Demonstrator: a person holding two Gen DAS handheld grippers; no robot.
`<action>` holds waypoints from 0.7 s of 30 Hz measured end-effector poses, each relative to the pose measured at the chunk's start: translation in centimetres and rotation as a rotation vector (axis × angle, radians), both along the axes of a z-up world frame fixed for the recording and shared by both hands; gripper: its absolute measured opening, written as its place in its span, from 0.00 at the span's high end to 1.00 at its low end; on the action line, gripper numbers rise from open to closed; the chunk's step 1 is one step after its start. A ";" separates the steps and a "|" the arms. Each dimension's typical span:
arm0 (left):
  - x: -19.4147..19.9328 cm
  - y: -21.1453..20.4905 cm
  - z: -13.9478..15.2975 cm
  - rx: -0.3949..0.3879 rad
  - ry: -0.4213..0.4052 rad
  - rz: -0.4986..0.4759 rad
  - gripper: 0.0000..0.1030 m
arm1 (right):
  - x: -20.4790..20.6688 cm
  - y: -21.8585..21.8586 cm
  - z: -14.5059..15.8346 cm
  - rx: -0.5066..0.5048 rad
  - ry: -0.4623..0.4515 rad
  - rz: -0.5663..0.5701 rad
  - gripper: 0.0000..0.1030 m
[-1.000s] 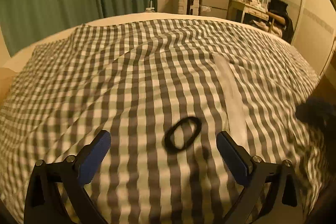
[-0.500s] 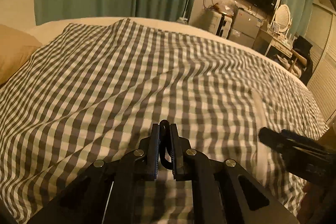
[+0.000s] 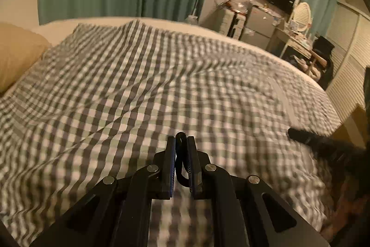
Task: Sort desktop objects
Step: 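Carry hair tie and comb to the cardboard box and open both tools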
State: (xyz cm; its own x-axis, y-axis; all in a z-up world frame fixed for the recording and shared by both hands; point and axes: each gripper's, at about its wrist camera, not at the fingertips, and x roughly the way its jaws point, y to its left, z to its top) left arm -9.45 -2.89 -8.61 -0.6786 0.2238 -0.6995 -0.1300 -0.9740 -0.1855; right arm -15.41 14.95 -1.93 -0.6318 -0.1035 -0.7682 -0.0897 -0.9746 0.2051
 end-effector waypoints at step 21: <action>9.3 36.1 14.3 0.097 0.020 -0.728 0.79 | 16.0 25.7 11.8 0.170 -0.016 -0.456 0.39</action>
State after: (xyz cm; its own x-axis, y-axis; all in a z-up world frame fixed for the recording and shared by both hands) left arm -0.12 33.18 5.68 -0.3471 0.6828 -0.6429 -0.7418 -0.6193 -0.2572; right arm 0.55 40.60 9.89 -0.5715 0.3084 -0.7604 -0.5169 -0.8550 0.0417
